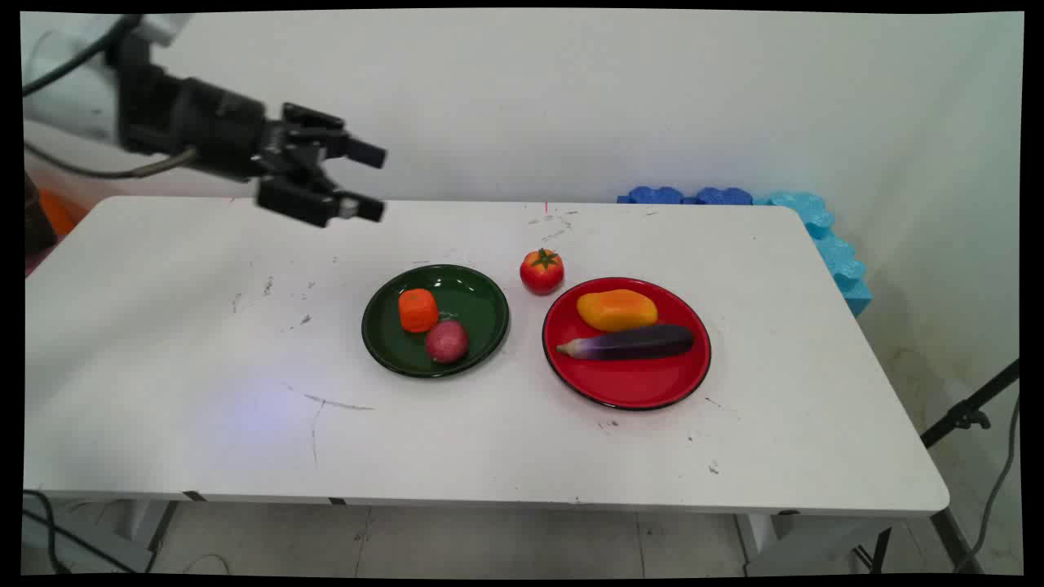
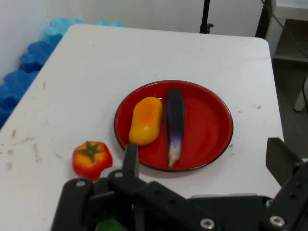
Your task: Pick up the eggplant from the red plate
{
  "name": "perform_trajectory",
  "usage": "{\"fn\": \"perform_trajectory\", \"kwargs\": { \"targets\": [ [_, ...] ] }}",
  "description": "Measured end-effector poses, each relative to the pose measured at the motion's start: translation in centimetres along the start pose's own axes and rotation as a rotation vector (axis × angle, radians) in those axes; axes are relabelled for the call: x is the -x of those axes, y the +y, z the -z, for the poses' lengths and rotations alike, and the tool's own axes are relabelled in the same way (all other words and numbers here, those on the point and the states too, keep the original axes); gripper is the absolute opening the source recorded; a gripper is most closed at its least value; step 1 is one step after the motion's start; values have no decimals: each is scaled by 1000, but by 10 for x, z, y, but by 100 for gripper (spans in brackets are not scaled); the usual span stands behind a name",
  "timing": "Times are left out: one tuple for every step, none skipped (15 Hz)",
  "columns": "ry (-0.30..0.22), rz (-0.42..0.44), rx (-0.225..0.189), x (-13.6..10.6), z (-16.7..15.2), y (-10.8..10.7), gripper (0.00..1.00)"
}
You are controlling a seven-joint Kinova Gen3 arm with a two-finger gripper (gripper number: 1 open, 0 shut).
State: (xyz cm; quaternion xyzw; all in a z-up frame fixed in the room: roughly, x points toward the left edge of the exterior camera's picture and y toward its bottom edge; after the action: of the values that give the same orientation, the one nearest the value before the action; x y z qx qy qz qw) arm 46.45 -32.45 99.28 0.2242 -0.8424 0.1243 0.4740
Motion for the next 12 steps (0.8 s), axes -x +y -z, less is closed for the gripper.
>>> {"fn": "perform_trajectory", "kwargs": {
  "targets": [
    [-11,15,-2,-10,-12,1,100],
    [-27,31,-5,-19,-27,3,100],
    [-43,45,-4,-26,-41,5,100],
    [-53,54,-5,-31,-50,5,100],
    [-71,67,-4,-37,-64,7,100],
    [-82,75,-4,-40,-73,8,100],
    [-101,83,-4,-45,-88,10,100],
    [-120,91,-5,-49,-105,11,100],
    [-139,96,-4,-54,-122,12,100],
    [-154,97,-4,-57,-137,12,100],
    [-163,96,-4,-59,-147,12,100],
    [-178,94,-3,-61,-161,12,100]
  ]
}}
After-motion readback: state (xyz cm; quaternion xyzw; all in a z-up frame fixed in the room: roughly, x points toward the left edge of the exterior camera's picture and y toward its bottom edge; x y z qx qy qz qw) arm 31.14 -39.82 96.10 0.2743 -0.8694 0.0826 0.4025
